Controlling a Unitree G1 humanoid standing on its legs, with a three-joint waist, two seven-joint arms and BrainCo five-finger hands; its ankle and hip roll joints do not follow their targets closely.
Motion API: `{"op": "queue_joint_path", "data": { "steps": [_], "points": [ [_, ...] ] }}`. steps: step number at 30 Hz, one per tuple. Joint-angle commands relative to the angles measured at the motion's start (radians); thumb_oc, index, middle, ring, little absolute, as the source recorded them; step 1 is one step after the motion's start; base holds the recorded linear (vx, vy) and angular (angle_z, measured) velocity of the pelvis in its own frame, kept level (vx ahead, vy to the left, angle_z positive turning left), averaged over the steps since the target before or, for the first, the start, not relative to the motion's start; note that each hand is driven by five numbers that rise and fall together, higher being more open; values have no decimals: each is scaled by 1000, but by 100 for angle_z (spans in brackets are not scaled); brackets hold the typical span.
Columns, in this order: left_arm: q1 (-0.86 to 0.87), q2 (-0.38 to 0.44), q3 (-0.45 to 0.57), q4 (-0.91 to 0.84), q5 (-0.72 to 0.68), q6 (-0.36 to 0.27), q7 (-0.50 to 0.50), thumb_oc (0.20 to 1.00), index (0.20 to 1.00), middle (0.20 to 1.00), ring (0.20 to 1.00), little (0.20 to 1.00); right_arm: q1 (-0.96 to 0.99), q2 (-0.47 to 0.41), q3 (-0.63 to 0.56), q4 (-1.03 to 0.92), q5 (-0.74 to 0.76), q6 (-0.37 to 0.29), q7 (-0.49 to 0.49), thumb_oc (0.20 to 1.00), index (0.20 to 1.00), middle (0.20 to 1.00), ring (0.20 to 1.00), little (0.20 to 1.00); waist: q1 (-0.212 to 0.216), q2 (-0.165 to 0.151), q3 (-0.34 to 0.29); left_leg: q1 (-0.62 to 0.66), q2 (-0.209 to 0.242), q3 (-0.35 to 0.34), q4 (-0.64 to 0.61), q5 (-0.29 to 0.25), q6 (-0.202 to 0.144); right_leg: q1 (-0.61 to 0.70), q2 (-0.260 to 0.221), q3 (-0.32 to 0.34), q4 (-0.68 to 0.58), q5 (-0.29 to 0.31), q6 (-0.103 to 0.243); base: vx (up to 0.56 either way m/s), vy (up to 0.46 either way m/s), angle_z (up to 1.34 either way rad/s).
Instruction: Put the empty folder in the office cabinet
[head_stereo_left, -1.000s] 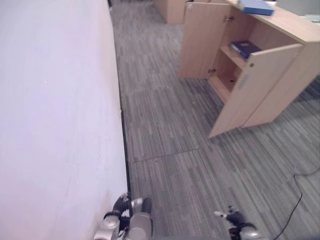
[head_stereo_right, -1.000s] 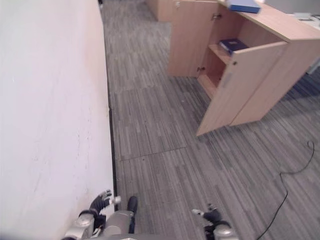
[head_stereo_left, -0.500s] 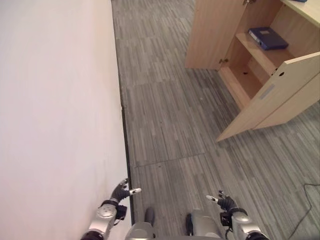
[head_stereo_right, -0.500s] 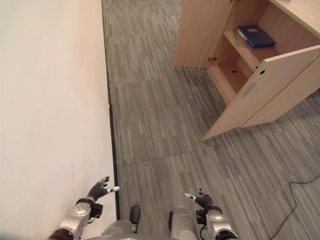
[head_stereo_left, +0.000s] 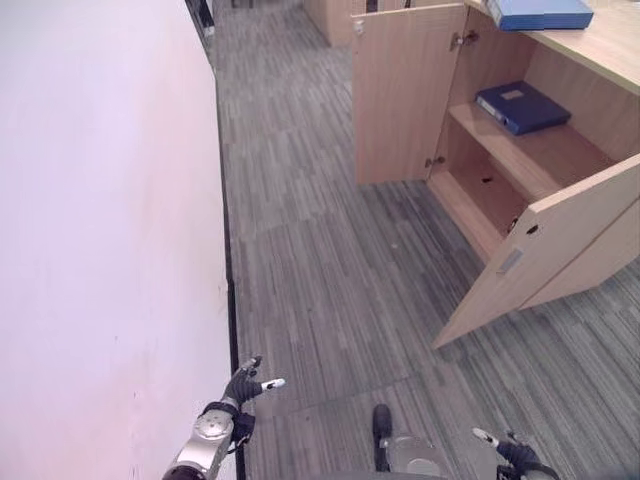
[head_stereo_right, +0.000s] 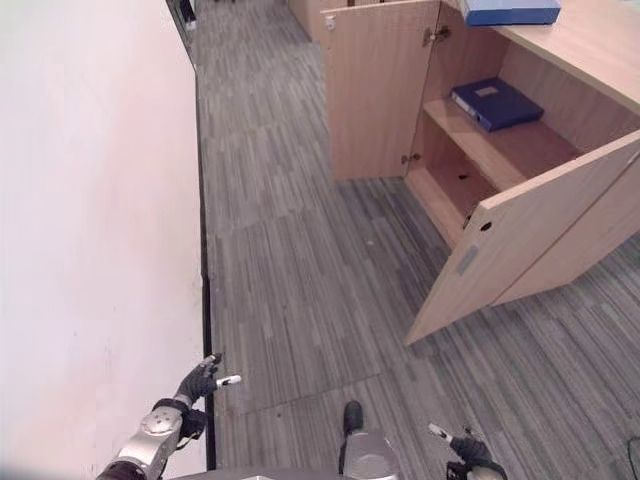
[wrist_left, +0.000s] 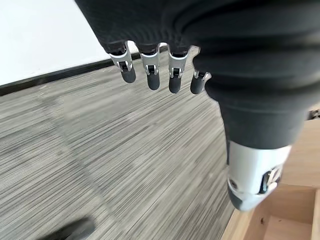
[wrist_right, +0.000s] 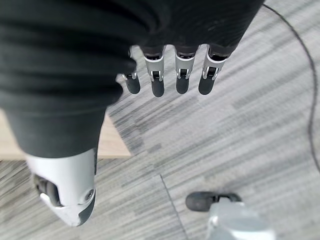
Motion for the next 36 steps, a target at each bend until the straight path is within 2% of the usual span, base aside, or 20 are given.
{"op": "queue_joint_path", "data": {
  "steps": [1,3,5,6,7,10,15,17,18,22,24,26,27,30,31,32,33,34,35,36],
  "points": [
    [-50,60,-14,-29,-25,-24,11,1000,1000,1000,1000,1000,-26,-19,5,6,57,5,-17,1000,1000,1000,1000,1000,-8,-29,57,-1,13,145,-80,-73,119,121,-46,53,-106,-67,122,305,-5,-72],
    [-66,55,-21,-23,-33,-25,11,1000,1000,1000,1000,1000,-22,-32,-19,11,87,2,-24,1000,1000,1000,1000,1000,3,-37,61,-44,39,169,-142,-85,137,162,-51,96,-106,-87,125,385,99,-63],
    [-70,45,-39,-23,-28,-25,13,1000,1000,1000,1000,1000,-15,-52,-41,10,114,-6,-29,1000,1000,1000,1000,1000,15,-20,66,-60,48,130,-373,-108,147,221,-42,168,-105,-127,139,428,184,-71],
    [-71,45,-39,-23,-28,-25,13,1000,1000,1000,1000,1000,-15,-53,-42,10,114,-6,-29,1000,1000,1000,1000,1000,16,-21,65,-58,46,132,-381,-101,147,219,-43,168,-105,-125,139,421,169,-85],
    [-75,34,-58,-15,-22,-24,15,1000,1000,1000,1000,1000,-17,-61,-56,13,135,-13,-43,1000,1000,1000,1000,1000,30,-1,68,-78,24,25,-539,-67,144,262,-23,229,-101,-161,134,432,143,-84],
    [-83,24,-67,-8,-33,-30,22,1000,1000,1000,1000,1000,-27,-64,-64,16,151,-20,-55,1000,1000,1000,1000,1000,54,20,65,-170,6,-121,-657,-2,128,311,16,340,-57,-223,113,495,109,-97],
    [-76,39,-67,-5,-38,-30,17,1000,1000,1000,1000,1000,-45,-64,-57,2,172,-24,-62,1000,1000,1000,1000,1000,78,21,81,-266,29,-171,-677,12,121,344,62,509,89,-339,88,368,145,-101],
    [-55,43,-55,-2,-34,-31,17,1000,1000,1000,1000,1000,-63,-61,-47,3,167,-23,-59,1000,1000,1000,1000,1000,100,25,81,-285,54,-264,-675,19,110,362,75,607,134,-386,90,393,304,-177],
    [-38,44,-48,4,-35,-32,13,1000,1000,1000,1000,1000,-69,-55,-42,8,160,-21,-53,1000,1000,1000,1000,1000,106,28,74,-287,77,-306,-669,24,100,383,65,681,153,-420,105,379,352,-224],
    [-41,49,-59,30,-22,-39,9,1000,1000,1000,1000,1000,-45,-33,-44,29,147,-17,-39,1000,1000,1000,1000,1000,101,24,42,-248,113,-268,-671,17,93,397,5,729,137,-432,137,228,430,-116],
    [-43,58,-75,18,-12,-47,7,1000,1000,1000,1000,1000,-31,-28,-50,49,138,-18,-32,1000,1000,1000,1000,1000,85,10,29,-243,115,-247,-667,20,92,386,-50,754,120,-404,178,157,477,-51],
    [-60,82,-99,7,2,-53,-5,1000,1000,1000,1000,1000,-10,-3,-66,74,142,-13,-21,1000,1000,1000,1000,1000,68,-24,16,-216,93,-142,-634,1,102,361,-143,741,98,-312,242,127,594,-61],
    [-61,83,-99,7,2,-53,-5,1000,1000,1000,1000,1000,-10,-2,-66,74,142,-13,-21,1000,1000,1000,1000,1000,73,-22,15,-220,96,-139,-632,3,103,357,-143,746,91,-305,244,88,499,-96],
    [-77,103,-97,-7,1,-53,13,1000,1000,1000,1000,1000,-27,25,-60,77,144,-4,-13,1000,1000,1000,1000,1000,52,-42,17,-146,83,-29,-627,-51,126,244,-182,666,158,-114,289,72,389,-61],
    [-84,111,-93,-9,-4,-51,19,1000,1000,1000,1000,1000,-41,32,-51,74,139,-2,-16,1000,1000,1000,1000,1000,60,-34,27,-128,94,6,-626,-54,129,198,-195,591,177,-56,290,-6,637,-116],
    [-91,121,-89,-15,-17,-49,26,1000,1000,1000,1000,1000,-61,48,-25,58,119,-2,-15,1000,1000,1000,1000,1000,67,-26,46,-88,87,78,-616,-83,141,134,-238,363,211,-11,265,-1,497,-136],
    [-90,121,-89,-15,-17,-48,25,1000,1000,1000,1000,1000,-61,47,-25,58,118,-2,-15,1000,1000,1000,1000,1000,65,-27,44,-85,86,77,-619,-90,140,137,-240,359,212,-19,263,2,476,-131],
    [-90,121,-85,-13,-14,-46,27,1000,1000,1000,1000,1000,-67,51,-12,52,100,-1,-16,1000,1000,1000,1000,1000,71,-29,50,-71,73,109,-610,-105,151,126,-252,263,220,-34,259,8,331,-91],
    [-86,118,-85,-15,-15,-44,26,1000,1000,1000,1000,1000,-77,52,-2,51,87,0,-19,1000,1000,1000,1000,1000,73,-26,51,-59,59,140,-609,-114,163,110,-228,203,232,-63,252,-1,572,-87],
    [-80,112,-86,-12,-9,-42,22,1000,1000,1000,1000,1000,-80,56,3,47,88,-3,-17,1000,1000,1000,1000,1000,69,-23,52,-35,32,167,-619,-123,181,91,-157,170,254,-121,241,41,723,-94]
  ]
}}
